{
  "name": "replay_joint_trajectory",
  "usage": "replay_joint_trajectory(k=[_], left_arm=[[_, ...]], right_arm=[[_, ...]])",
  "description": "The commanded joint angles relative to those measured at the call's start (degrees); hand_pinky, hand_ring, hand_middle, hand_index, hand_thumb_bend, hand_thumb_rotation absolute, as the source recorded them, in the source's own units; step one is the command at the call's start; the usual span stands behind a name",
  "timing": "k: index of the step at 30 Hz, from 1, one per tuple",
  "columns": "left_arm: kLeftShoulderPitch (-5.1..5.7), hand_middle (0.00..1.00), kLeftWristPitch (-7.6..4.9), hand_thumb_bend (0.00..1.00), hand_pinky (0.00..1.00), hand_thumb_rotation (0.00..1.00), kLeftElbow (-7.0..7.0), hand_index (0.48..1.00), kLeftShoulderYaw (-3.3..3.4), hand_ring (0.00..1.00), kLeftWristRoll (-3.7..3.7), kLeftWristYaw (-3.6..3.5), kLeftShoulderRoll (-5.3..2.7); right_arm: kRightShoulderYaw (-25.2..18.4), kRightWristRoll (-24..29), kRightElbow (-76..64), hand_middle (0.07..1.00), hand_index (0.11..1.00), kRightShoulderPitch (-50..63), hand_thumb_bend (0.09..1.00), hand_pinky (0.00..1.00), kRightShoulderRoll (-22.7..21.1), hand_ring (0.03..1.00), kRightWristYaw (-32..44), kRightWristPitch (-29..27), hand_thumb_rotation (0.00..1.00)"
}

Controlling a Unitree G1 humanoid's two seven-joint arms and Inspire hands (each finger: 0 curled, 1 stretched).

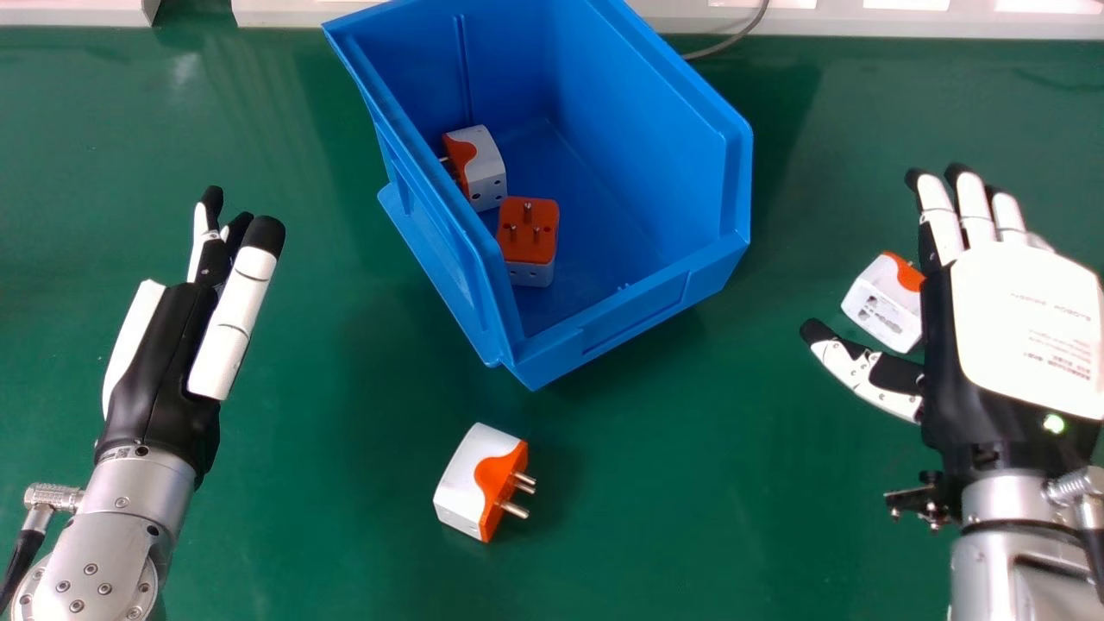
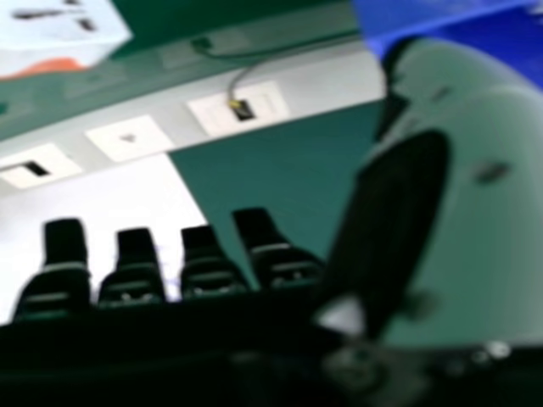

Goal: Pick all objects and put in blue box

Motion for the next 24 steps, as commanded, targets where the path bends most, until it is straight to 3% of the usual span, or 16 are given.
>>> replay_joint_trajectory(k=[1,12,24], left_arm=[[-0.35,1.00,-1.43,0.70,1.00,1.00,-0.51,1.000,0.44,1.00,-0.35,-0.19,0.53],[0.33,1.00,-1.14,0.71,1.00,1.00,-1.41,1.000,0.49,1.00,-0.35,-0.35,0.71],[1.18,1.00,-0.50,0.74,1.00,1.00,-1.99,1.000,1.55,1.00,-0.66,-1.34,1.36]], right_arm=[[-0.9,0.6,2.0,0.962,0.915,-2.7,0.415,0.85,-0.1,0.939,-1.7,0.8,0.49],[-0.5,5.3,20.3,0.954,0.923,-16.2,0.448,0.84,-5.2,0.929,2.4,3.5,0.50],[0.3,13.4,28.2,0.955,0.918,-23.8,0.474,0.82,-15.9,0.926,12.2,1.0,0.53]])
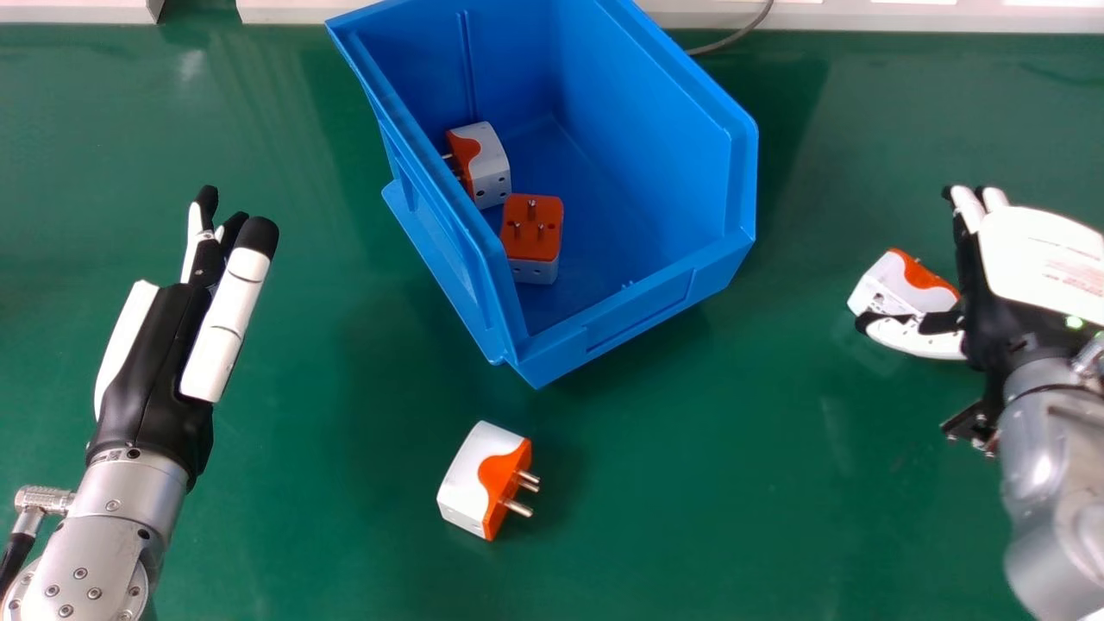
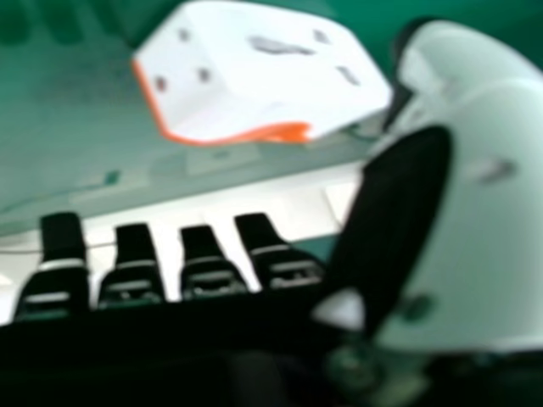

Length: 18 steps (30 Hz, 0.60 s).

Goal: Pick all objects and put in blue box

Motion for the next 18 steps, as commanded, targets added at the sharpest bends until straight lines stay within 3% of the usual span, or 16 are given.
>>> replay_joint_trajectory(k=[1,6,12,18], left_arm=[[0.58,1.00,-0.33,0.74,1.00,1.00,-1.44,1.000,0.74,1.00,-0.63,-0.47,1.12],[0.90,1.00,0.85,0.75,1.00,1.00,-2.19,1.000,1.04,1.00,-0.63,-0.91,1.50],[1.61,1.00,2.41,0.76,1.00,1.00,-3.97,1.000,1.04,1.00,-0.54,-1.11,1.94],[1.87,1.00,3.40,0.78,1.00,1.00,-4.69,1.000,1.17,1.00,-0.38,-1.19,2.26]], right_arm=[[0.0,1.0,-0.5,0.955,0.918,-1.8,0.474,0.82,-2.4,0.926,1.7,0.1,0.53],[0.7,2.0,0.5,0.957,0.920,-2.8,0.476,0.82,-4.3,0.927,4.7,0.9,0.54],[2.0,2.0,1.3,0.958,0.921,-3.8,0.476,0.83,-4.7,0.928,7.2,2.3,0.55],[4.2,1.7,1.9,0.956,0.924,-5.5,0.474,0.84,-4.7,0.930,9.5,3.4,0.56]])
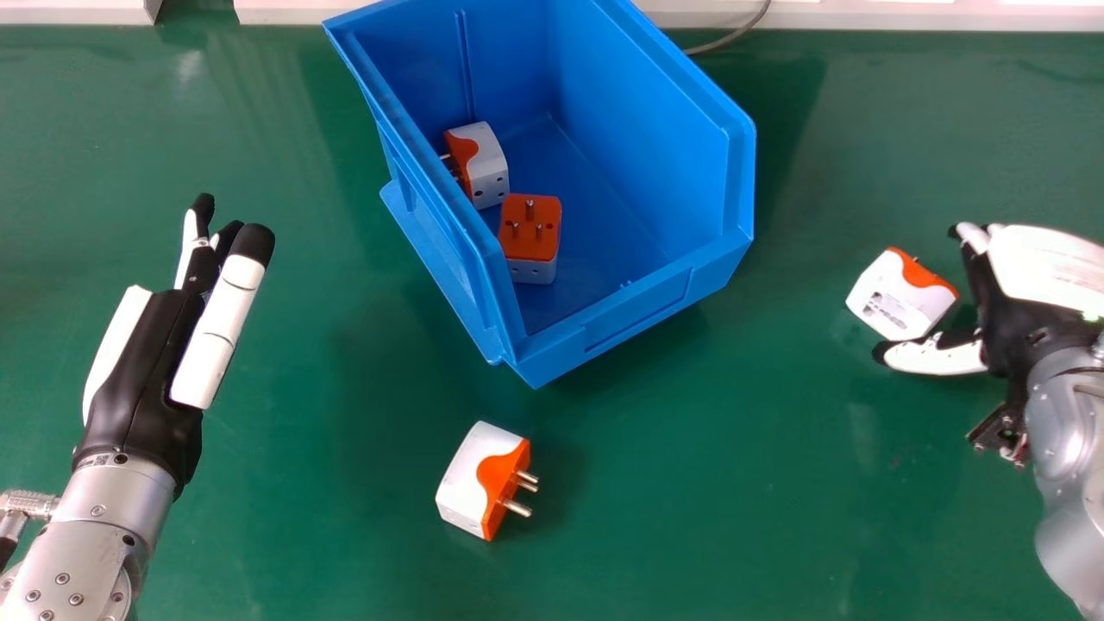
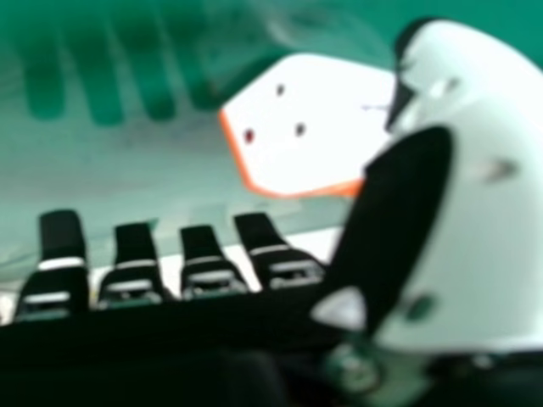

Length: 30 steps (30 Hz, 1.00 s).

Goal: Pick all objects and put in blue box

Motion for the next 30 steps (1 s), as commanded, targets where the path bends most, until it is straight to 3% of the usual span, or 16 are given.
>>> replay_joint_trajectory(k=[1,8,19,25,30], left_arm=[[0.44,1.00,0.20,0.78,1.00,1.00,-1.95,1.000,0.70,1.00,-0.38,-0.11,0.91],[1.39,1.00,0.64,0.79,1.00,1.00,-3.68,1.000,0.70,1.00,-0.14,0.11,0.62],[1.84,1.00,0.47,0.82,1.00,1.00,-4.44,1.000,0.68,1.00,-0.25,0.11,0.48],[2.23,1.00,0.95,0.83,1.00,1.00,-5.48,1.000,0.76,1.00,0.17,0.21,0.82],[2.08,1.00,1.00,0.84,1.00,1.00,-5.22,1.000,1.00,1.00,-0.05,-0.14,1.19]], right_arm=[[0.5,-0.2,0.0,0.954,0.924,-2.8,0.473,0.84,-1.3,0.930,0.6,0.6,0.56],[3.0,-0.1,2.3,0.941,0.914,-6.0,0.479,0.84,-1.2,0.924,2.7,0.9,0.57],[5.5,0.2,4.7,0.922,0.894,-9.9,0.471,0.83,-1.9,0.900,5.1,-0.8,0.62],[5.9,0.5,6.5,0.887,0.855,-10.4,0.447,0.78,-1.7,0.862,5.0,-0.8,0.61],[5.9,0.7,6.8,0.875,0.841,-10.6,0.440,0.77,-1.8,0.845,5.4,-0.2,0.60]])
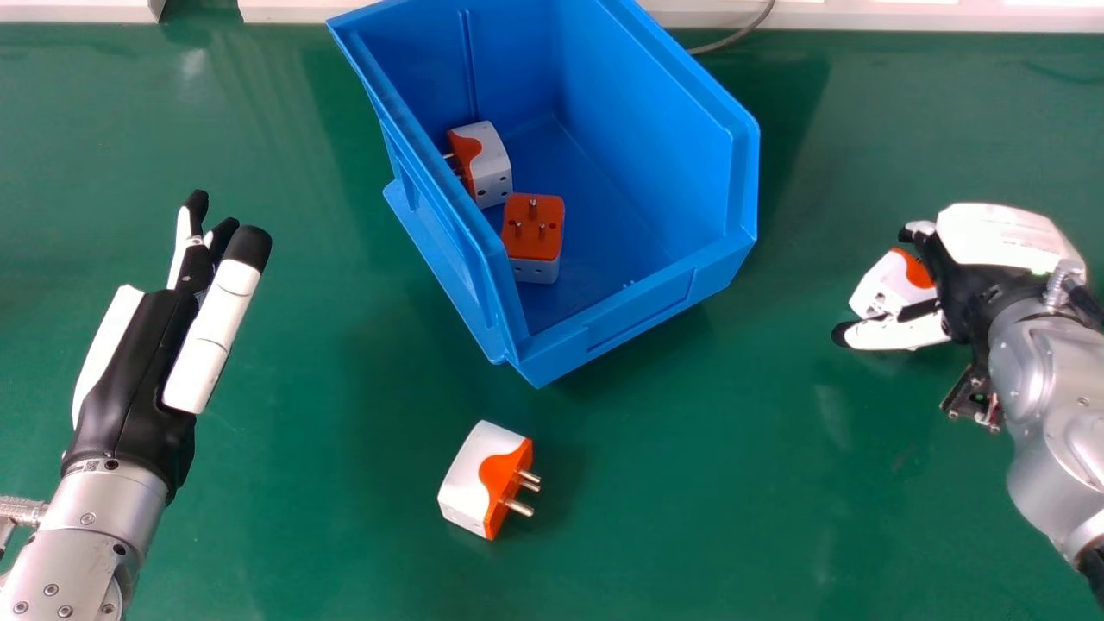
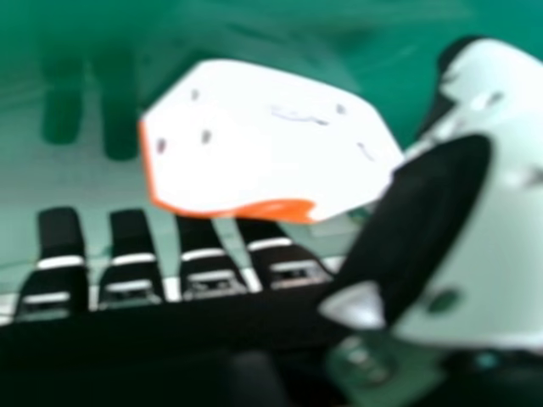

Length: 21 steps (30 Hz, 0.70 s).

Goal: Pick all objects and put in blue box

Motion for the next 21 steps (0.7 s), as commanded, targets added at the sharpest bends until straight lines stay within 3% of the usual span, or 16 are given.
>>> replay_joint_trajectory(k=[1,11,14,17,19,21], left_arm=[[0.09,1.00,0.02,0.84,1.00,1.00,-1.26,1.000,0.70,1.00,-0.16,-0.17,1.06],[-0.02,1.00,0.99,0.84,1.00,1.00,-1.61,1.000,1.09,1.00,-0.52,-0.49,1.19],[0.03,1.00,1.22,0.84,1.00,1.00,-1.91,1.000,1.06,1.00,-0.50,-0.45,1.08],[0.25,1.00,1.28,0.84,1.00,1.00,-2.32,1.000,1.13,1.00,-0.52,-0.44,1.02],[0.41,1.00,1.01,0.84,1.00,1.00,-2.34,1.000,1.20,1.00,-0.48,-0.44,1.02],[0.50,1.00,0.86,0.84,1.00,1.00,-2.34,1.000,1.22,1.00,-0.43,-0.43,1.03]], right_arm=[[-0.3,0.5,-0.4,0.874,0.840,-1.7,0.440,0.76,-1.0,0.843,0.2,0.5,0.60],[-0.7,1.0,-0.5,0.872,0.838,-1.6,0.432,0.76,-1.0,0.842,-0.5,1.2,0.59],[-1.1,1.3,1.6,0.836,0.785,-2.3,0.409,0.71,-0.5,0.811,-3.6,0.0,0.56],[-1.4,2.0,3.7,0.647,0.590,-2.6,0.467,0.51,-0.1,0.603,-8.0,-1.8,0.23],[-2.0,3.0,4.9,0.573,0.571,-2.3,0.480,0.41,0.3,0.507,-11.9,-3.0,0.12],[-2.6,3.9,5.5,0.573,0.571,-2.0,0.480,0.41,0.5,0.507,-14.7,-4.1,0.12]])
